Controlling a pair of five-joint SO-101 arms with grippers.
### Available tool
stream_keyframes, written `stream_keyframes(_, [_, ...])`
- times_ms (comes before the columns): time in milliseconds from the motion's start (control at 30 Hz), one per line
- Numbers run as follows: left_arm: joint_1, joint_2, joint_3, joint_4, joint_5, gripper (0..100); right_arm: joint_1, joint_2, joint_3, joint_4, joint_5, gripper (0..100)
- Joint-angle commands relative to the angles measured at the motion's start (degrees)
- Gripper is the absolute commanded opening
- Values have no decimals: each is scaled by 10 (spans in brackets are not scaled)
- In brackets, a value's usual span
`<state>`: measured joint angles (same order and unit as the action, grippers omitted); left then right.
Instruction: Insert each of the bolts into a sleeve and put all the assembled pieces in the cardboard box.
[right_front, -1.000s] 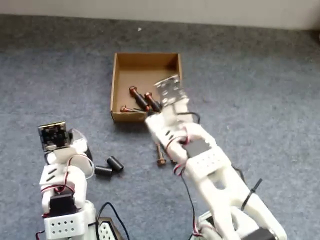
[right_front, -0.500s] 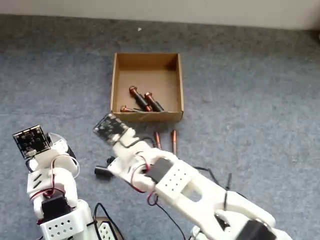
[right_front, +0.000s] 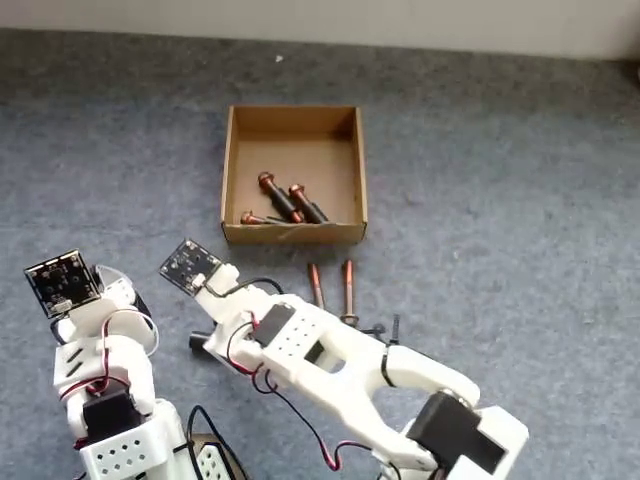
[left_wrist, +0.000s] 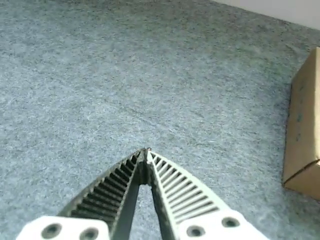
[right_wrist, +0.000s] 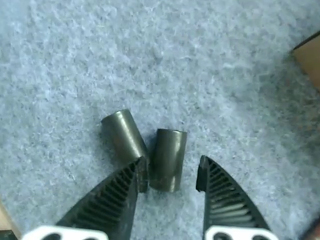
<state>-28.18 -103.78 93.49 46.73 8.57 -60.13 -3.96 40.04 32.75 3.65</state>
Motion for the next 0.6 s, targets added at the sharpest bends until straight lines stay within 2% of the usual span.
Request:
stream_keyframes(0, [-2, -4, -19, -14, -8, 11, -3, 7, -29, 0, -4, 152])
stream_keyframes(333, [-1, -4, -18, -14, -8, 11, 19, 112, -88, 2, -1, 151])
stream_keyframes(400, [-1, -4, -18, -15, -8, 11, 17, 121, -93, 2, -1, 122])
stream_keyframes(500, [-1, -4, -16, -20, -8, 11, 19, 122, -95, 2, 0, 15])
stream_keyframes(567, [-1, -4, -15, -24, -8, 11, 23, 121, -98, 16, 0, 9])
